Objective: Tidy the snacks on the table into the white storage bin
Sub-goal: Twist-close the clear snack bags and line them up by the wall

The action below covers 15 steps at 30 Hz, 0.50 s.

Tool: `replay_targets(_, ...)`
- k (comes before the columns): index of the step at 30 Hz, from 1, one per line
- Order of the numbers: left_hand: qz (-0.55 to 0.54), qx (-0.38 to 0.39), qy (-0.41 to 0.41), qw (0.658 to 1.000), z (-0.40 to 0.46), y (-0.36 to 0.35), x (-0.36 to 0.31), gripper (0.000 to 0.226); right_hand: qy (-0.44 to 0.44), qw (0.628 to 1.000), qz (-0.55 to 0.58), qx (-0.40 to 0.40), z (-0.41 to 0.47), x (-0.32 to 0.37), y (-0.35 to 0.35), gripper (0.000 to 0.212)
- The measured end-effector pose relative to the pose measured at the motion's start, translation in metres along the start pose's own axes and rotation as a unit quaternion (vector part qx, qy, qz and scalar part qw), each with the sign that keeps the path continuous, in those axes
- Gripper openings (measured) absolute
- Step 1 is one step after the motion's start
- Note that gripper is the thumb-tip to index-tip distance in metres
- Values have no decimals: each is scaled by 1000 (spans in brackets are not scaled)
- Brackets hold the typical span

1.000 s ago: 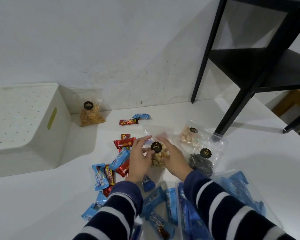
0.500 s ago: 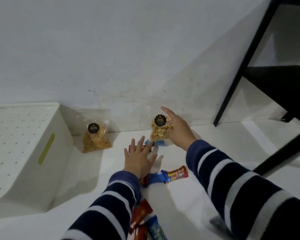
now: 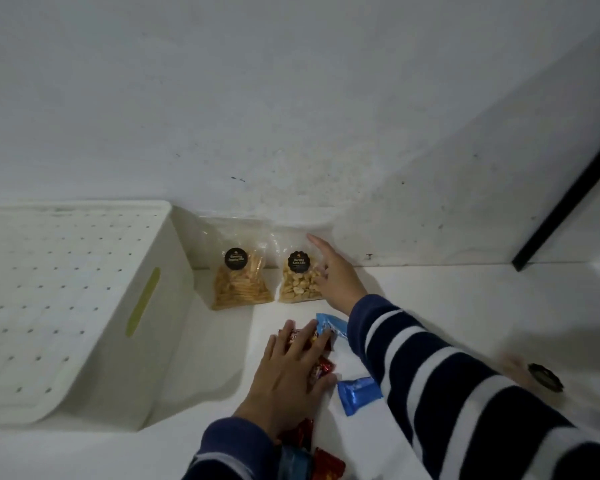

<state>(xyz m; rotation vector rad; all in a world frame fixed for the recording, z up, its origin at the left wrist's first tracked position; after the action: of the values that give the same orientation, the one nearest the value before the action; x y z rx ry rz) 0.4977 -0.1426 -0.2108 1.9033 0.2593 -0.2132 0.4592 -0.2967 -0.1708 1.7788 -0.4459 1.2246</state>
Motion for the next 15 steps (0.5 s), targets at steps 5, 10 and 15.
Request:
replay_targets(5, -32, 10, 12, 999, 1, 5, 1, 61, -16, 999, -31, -3, -4, 3, 6, 77)
replay_targets(10, -6, -24, 14, 1000, -3, 24, -14, 58, -40, 994, -105, 1, -42, -1, 34, 59)
replay_targets(15, -14, -66, -54, 996, -9, 35, -68, 55, -61, 984, -169, 11, -115, -16, 65, 36)
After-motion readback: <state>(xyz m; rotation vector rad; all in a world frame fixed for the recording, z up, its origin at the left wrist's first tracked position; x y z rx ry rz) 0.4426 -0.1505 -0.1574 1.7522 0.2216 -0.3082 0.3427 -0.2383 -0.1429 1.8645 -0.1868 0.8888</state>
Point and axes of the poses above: each hand's wrist, its own z-axis towards the middle knuckle, its own y-axis out of the back of the hand, x = y × z, the point moved 7 cm from there along z, towards the middle knuckle, and after that the axes turned 4 degrees about x, right-handed, at the moved point
